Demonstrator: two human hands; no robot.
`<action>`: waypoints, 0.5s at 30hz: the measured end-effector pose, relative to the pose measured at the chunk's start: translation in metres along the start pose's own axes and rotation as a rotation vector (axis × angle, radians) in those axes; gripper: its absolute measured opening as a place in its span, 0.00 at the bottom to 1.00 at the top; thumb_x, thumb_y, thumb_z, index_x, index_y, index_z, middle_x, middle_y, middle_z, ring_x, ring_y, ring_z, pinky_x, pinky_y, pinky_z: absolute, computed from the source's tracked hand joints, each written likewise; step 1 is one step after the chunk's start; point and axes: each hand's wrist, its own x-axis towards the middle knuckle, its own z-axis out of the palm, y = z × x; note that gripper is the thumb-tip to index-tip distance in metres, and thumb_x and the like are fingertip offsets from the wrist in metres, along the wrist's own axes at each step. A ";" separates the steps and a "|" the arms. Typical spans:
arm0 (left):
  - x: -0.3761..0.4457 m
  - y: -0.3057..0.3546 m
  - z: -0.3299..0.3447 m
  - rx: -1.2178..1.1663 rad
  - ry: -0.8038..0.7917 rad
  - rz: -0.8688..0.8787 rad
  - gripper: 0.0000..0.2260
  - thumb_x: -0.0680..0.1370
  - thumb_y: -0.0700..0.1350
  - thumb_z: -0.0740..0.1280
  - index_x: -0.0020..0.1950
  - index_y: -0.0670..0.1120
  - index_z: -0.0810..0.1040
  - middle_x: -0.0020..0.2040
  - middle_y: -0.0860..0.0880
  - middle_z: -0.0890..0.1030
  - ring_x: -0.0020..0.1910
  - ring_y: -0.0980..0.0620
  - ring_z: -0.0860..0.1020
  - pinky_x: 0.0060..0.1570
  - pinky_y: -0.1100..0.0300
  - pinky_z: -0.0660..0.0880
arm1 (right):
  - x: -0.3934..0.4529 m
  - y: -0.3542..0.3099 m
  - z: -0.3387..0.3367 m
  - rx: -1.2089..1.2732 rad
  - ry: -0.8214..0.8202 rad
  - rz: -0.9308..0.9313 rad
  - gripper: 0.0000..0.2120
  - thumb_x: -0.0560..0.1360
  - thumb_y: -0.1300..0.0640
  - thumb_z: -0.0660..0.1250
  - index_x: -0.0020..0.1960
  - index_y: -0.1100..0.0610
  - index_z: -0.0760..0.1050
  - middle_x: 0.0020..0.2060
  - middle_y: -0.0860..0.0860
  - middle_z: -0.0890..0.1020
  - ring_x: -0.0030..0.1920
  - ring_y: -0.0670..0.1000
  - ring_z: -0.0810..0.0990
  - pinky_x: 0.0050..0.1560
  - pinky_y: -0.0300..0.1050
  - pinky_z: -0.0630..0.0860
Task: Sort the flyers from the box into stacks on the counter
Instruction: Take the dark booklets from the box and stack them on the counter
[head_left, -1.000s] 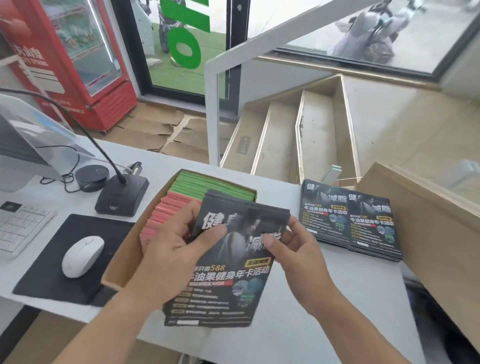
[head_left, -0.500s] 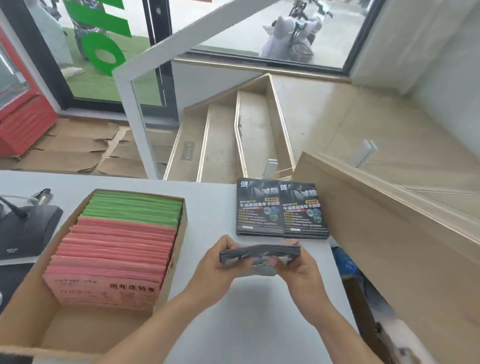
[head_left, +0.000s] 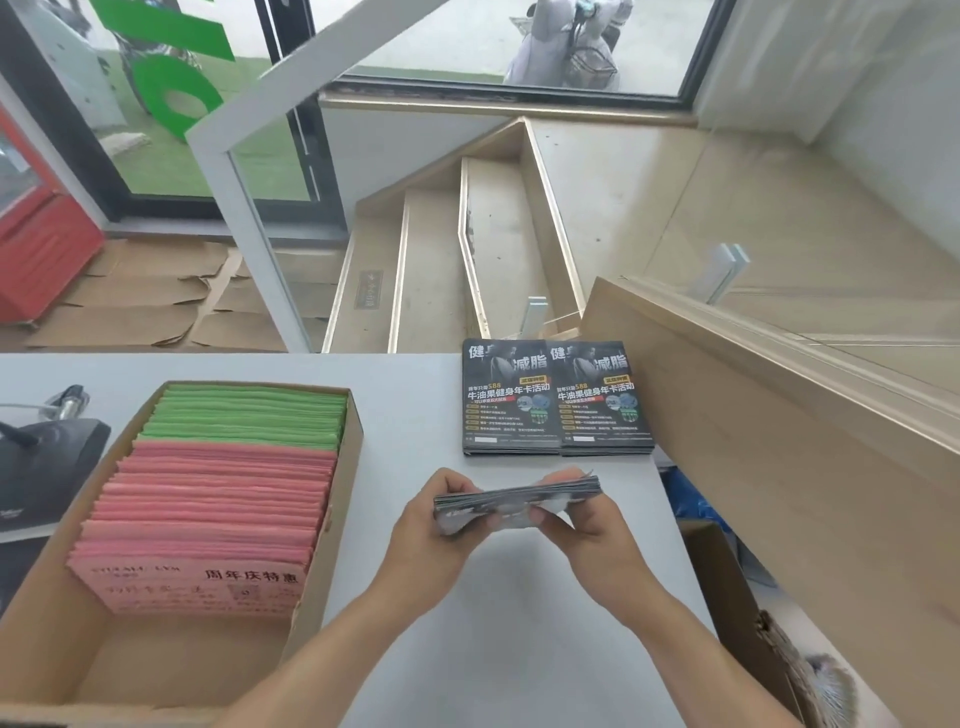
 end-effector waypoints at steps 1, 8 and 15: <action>0.001 -0.001 -0.001 -0.014 0.017 -0.012 0.11 0.75 0.43 0.77 0.47 0.46 0.75 0.39 0.55 0.82 0.38 0.60 0.76 0.37 0.70 0.69 | 0.001 0.002 0.000 -0.012 -0.004 0.010 0.05 0.78 0.65 0.69 0.52 0.59 0.76 0.46 0.56 0.82 0.51 0.56 0.80 0.56 0.53 0.76; 0.001 -0.012 0.002 -0.048 0.037 -0.089 0.09 0.75 0.43 0.77 0.48 0.47 0.78 0.40 0.57 0.84 0.40 0.60 0.79 0.39 0.70 0.72 | 0.000 0.012 0.006 -0.025 0.051 0.117 0.09 0.79 0.65 0.69 0.57 0.54 0.79 0.52 0.48 0.85 0.57 0.47 0.82 0.59 0.47 0.77; 0.015 -0.006 0.012 -0.056 -0.021 -0.208 0.03 0.79 0.45 0.73 0.46 0.50 0.86 0.41 0.53 0.88 0.42 0.54 0.86 0.45 0.57 0.81 | 0.007 0.026 0.001 -0.028 0.020 0.207 0.12 0.83 0.63 0.63 0.63 0.51 0.76 0.56 0.48 0.85 0.59 0.51 0.82 0.60 0.53 0.79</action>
